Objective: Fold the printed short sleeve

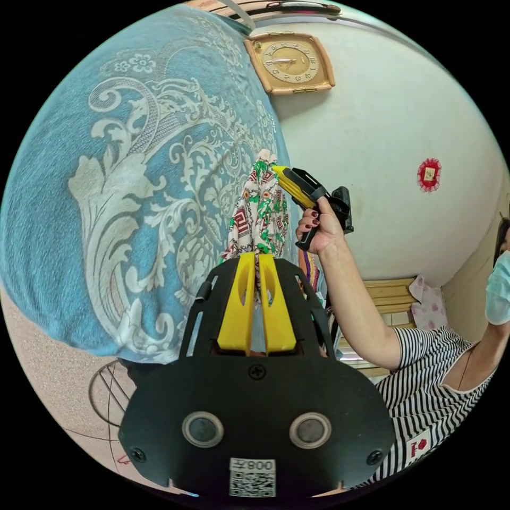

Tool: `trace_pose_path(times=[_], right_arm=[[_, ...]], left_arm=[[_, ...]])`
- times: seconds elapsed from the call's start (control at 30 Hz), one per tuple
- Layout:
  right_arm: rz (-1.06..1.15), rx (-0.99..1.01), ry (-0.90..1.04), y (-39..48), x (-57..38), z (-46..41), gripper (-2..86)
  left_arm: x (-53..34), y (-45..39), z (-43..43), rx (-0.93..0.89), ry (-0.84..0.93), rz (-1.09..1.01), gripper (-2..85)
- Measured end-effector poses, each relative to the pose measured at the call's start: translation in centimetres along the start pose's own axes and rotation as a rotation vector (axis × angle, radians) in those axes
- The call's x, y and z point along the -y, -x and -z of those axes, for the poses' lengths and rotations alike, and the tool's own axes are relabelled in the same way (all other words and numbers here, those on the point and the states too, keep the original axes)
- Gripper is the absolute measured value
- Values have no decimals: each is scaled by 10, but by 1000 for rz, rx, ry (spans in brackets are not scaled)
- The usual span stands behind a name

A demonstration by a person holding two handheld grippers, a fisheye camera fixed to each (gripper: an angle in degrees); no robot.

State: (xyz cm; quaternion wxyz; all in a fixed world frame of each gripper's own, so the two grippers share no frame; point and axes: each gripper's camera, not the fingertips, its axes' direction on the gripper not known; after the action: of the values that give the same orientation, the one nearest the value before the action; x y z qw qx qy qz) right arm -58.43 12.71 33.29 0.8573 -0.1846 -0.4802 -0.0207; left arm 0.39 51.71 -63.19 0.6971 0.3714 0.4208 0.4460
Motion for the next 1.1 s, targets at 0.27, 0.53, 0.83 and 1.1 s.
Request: trace_pose_path(times=[0.27, 0.53, 0.83, 1.1], right_arm=[[17, -47, 58, -24, -4, -84, 12], [73, -64, 57, -35, -22, -126, 20], [159, -49, 10, -42, -88, -127, 31], [337, -160, 190, -26, -212, -161, 56]], left_arm=[[8, -31, 46, -13, 3, 28, 12], [5, -63, 78, -35, 6, 15, 13], [-20, -102, 109, 21, 4, -23, 23], [-14, -161, 105, 233, -4, -231, 59]])
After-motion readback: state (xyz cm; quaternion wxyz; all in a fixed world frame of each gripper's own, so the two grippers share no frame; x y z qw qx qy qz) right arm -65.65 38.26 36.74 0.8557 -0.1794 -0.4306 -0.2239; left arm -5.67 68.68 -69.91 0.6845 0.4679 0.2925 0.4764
